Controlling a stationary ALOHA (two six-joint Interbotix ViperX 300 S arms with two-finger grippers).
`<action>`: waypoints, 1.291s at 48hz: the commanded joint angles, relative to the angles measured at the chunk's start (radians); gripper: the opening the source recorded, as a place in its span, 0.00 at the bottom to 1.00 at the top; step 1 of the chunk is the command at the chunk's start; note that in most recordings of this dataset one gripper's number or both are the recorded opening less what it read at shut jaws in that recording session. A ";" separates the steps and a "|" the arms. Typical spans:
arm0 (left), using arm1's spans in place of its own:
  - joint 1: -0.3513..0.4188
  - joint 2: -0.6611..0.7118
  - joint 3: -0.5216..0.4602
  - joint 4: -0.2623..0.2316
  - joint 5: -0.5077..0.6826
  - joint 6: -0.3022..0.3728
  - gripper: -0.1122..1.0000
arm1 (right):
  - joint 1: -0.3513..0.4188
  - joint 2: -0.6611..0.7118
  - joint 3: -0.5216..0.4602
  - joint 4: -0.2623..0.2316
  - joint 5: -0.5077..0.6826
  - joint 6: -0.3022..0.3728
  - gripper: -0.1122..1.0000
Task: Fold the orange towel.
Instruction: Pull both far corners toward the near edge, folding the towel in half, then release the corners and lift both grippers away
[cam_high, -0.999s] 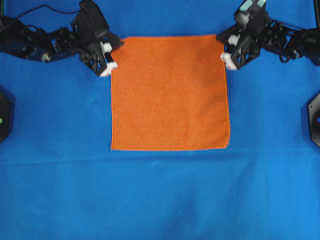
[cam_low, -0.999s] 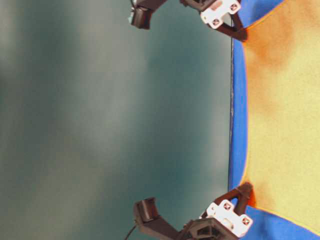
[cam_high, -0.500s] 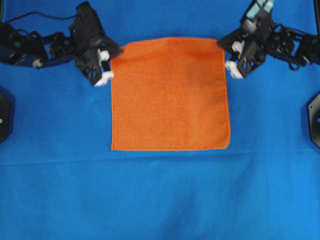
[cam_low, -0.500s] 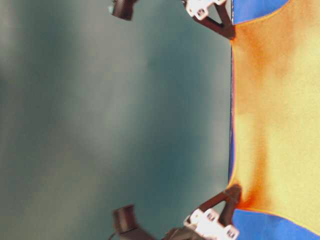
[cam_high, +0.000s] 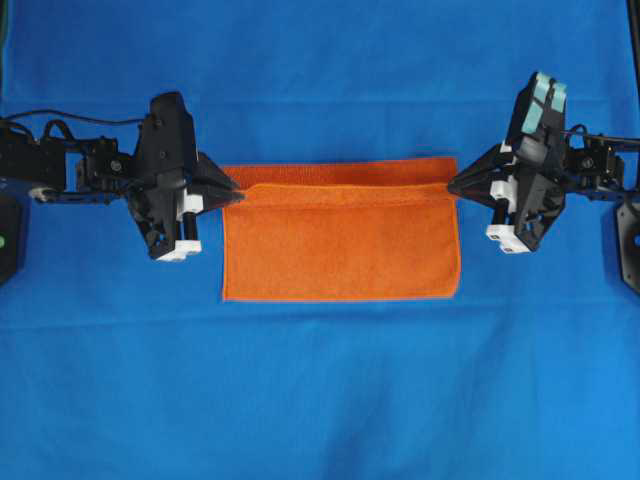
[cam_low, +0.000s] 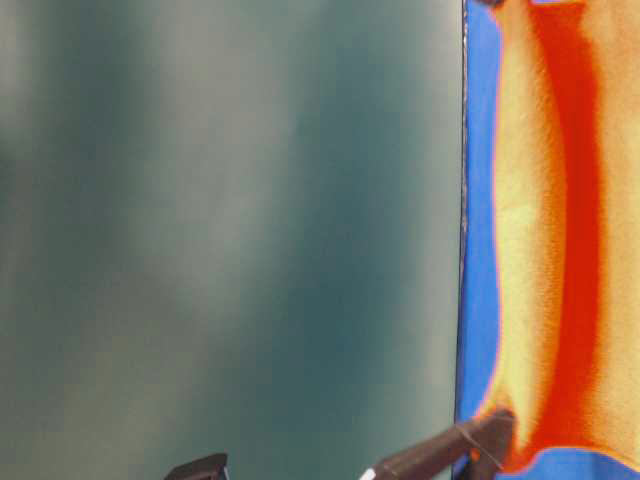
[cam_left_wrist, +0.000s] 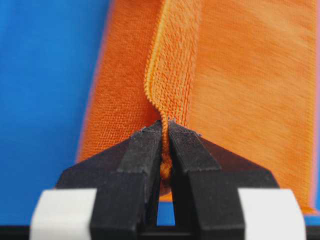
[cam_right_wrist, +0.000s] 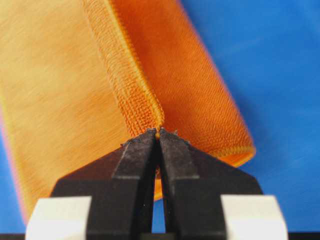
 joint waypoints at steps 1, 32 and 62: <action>-0.049 -0.005 -0.011 -0.002 0.000 -0.015 0.11 | 0.060 -0.012 -0.002 0.002 0.015 0.020 0.11; -0.198 0.152 -0.025 -0.002 -0.066 -0.123 0.11 | 0.201 0.149 -0.008 0.003 -0.049 0.126 0.11; -0.207 0.106 -0.034 -0.003 -0.043 -0.129 0.73 | 0.279 0.118 -0.028 0.014 -0.002 0.164 0.62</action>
